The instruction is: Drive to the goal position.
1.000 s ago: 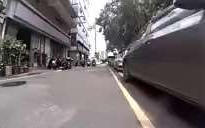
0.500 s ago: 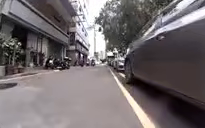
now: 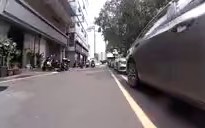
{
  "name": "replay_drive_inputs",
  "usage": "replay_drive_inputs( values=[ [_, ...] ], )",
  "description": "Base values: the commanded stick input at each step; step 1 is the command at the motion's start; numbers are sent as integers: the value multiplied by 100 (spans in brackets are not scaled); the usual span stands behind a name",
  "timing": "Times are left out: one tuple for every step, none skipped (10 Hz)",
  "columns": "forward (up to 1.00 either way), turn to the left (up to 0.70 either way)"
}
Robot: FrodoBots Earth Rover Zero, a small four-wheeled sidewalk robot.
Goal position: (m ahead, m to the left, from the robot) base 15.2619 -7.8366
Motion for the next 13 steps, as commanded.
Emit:
replay_drive_inputs(
  values=[
    [70,0],
    [70,0],
    [70,0],
    [70,0],
    [70,0],
    [70,1],
    [70,2],
    [70,2],
    [70,2],
    [70,0],
    [70,0],
    [70,0],
    [70,0]
  ],
)
